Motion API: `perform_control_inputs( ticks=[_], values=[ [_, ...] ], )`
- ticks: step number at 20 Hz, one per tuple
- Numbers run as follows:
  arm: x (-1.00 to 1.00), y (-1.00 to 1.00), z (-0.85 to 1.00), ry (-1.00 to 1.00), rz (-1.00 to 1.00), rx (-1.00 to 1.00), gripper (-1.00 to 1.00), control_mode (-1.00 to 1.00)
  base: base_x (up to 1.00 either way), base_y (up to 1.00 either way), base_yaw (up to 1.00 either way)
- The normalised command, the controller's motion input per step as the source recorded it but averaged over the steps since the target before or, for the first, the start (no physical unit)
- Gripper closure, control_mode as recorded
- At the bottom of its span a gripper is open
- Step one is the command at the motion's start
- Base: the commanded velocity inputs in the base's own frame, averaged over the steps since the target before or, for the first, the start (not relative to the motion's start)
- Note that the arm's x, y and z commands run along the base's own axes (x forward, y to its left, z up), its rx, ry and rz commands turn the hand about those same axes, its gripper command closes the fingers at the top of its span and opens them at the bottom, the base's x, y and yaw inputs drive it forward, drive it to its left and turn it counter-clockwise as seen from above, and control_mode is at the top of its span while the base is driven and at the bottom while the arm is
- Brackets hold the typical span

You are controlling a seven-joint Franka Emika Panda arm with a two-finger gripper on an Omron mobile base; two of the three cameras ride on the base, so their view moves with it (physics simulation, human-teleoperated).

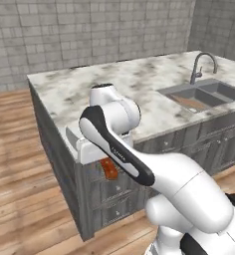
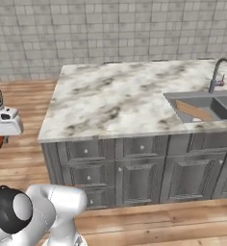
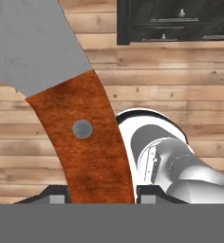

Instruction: Move the cutting board and knife to the sink. Then move spray from the cabinet to the counter.

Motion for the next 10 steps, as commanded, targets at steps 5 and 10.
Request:
perform_control_inputs(
  ticks=[5,10],
  values=[
    [0.0,0.0,0.0,0.0,0.0,0.0,1.0,1.0,0.14,-1.0,-0.33],
    [0.0,0.0,0.0,0.0,0.0,0.0,1.0,1.0,0.19,-1.0,-0.32]
  ],
)
